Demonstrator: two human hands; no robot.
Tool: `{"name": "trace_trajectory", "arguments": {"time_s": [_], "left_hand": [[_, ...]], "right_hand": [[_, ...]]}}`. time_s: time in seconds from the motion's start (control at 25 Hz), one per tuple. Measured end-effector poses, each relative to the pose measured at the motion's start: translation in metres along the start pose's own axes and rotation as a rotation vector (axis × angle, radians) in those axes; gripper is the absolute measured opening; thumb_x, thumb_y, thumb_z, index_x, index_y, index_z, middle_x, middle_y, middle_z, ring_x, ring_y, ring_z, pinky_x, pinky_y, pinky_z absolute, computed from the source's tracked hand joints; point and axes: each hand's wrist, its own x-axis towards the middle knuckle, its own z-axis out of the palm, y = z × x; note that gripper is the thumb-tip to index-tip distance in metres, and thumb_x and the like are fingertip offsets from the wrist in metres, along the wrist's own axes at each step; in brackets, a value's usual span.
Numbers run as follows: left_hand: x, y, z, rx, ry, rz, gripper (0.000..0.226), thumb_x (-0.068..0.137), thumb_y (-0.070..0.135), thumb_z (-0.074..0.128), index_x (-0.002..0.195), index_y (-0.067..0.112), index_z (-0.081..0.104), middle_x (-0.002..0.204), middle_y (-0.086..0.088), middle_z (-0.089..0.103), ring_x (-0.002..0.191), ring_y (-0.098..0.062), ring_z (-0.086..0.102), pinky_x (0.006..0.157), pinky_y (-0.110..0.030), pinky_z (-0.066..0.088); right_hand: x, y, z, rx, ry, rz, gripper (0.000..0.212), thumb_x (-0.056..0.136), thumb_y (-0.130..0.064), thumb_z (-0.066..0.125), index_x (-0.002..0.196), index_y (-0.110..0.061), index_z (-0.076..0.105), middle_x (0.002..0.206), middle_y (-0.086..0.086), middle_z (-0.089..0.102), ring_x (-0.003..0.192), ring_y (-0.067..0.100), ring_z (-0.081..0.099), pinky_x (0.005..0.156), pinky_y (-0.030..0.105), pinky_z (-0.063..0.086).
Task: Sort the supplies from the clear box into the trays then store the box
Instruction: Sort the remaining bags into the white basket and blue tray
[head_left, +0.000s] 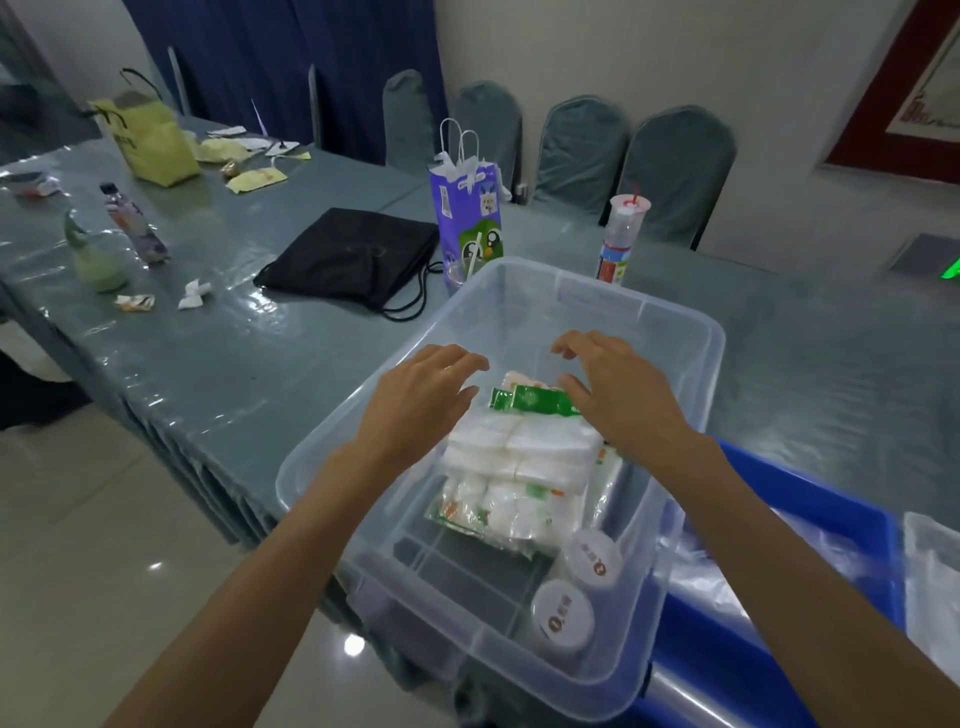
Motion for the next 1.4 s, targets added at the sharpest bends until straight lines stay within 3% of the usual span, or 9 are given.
{"name": "trace_trajectory", "arguments": {"time_s": [0.4,0.72,0.84,1.0,1.2,1.4], "left_hand": [[0.074,-0.029,0.06,-0.081,-0.304,0.336,0.033,0.091,0.023,0.055,0.124,0.02,0.056,0.121,0.0,0.06,0.111,-0.024,0.055,0.076,-0.036,0.047],[0.094,-0.02,0.118,0.08,-0.656,0.644,0.05,0.086,0.036,0.064,0.132,0.022,0.048,0.134,0.0,0.051,0.121,-0.024,0.05,0.088,-0.038,0.045],[0.087,-0.029,0.142,0.088,-0.797,0.618,0.059,0.081,0.04,0.069,0.131,0.02,0.044,0.13,-0.002,0.055,0.114,-0.026,0.054,0.083,-0.036,0.047],[0.077,-0.038,0.159,0.046,-0.809,0.569,0.07,0.08,0.045,0.068,0.136,0.02,0.035,0.13,-0.005,0.052,0.113,-0.029,0.054,0.081,-0.039,0.046],[0.08,-0.041,0.17,0.059,-0.777,0.607,0.067,0.086,0.052,0.056,0.14,0.022,0.029,0.125,-0.008,0.054,0.108,-0.033,0.057,0.082,-0.042,0.047],[0.093,-0.038,0.185,-0.025,-0.931,0.578,0.06,0.094,0.049,0.045,0.144,0.022,0.027,0.135,-0.014,0.049,0.117,-0.033,0.051,0.092,-0.038,0.043]], "right_hand": [[0.024,0.011,0.026,-0.03,0.031,0.281,0.028,0.092,-0.02,0.051,0.121,-0.021,0.053,0.119,-0.001,0.059,0.109,0.023,0.052,0.082,0.036,0.048],[0.005,-0.003,0.048,-0.013,0.106,0.514,0.026,0.092,-0.019,0.051,0.118,-0.021,0.053,0.117,-0.002,0.058,0.107,0.021,0.054,0.085,0.037,0.048],[-0.013,0.001,0.061,0.019,0.069,0.586,0.023,0.091,-0.019,0.052,0.114,-0.022,0.055,0.114,-0.002,0.06,0.106,0.02,0.056,0.086,0.038,0.049],[-0.018,0.003,0.06,0.075,0.049,0.615,0.022,0.094,-0.02,0.052,0.115,-0.018,0.056,0.114,0.002,0.061,0.103,0.021,0.057,0.088,0.042,0.05],[-0.014,0.005,0.058,0.115,0.091,0.596,0.025,0.093,-0.019,0.054,0.118,-0.017,0.056,0.116,0.002,0.062,0.105,0.02,0.058,0.09,0.043,0.05],[-0.019,0.013,0.055,0.137,0.151,0.606,0.024,0.092,-0.018,0.055,0.115,-0.019,0.057,0.116,-0.002,0.063,0.102,0.017,0.06,0.09,0.041,0.05]]}}
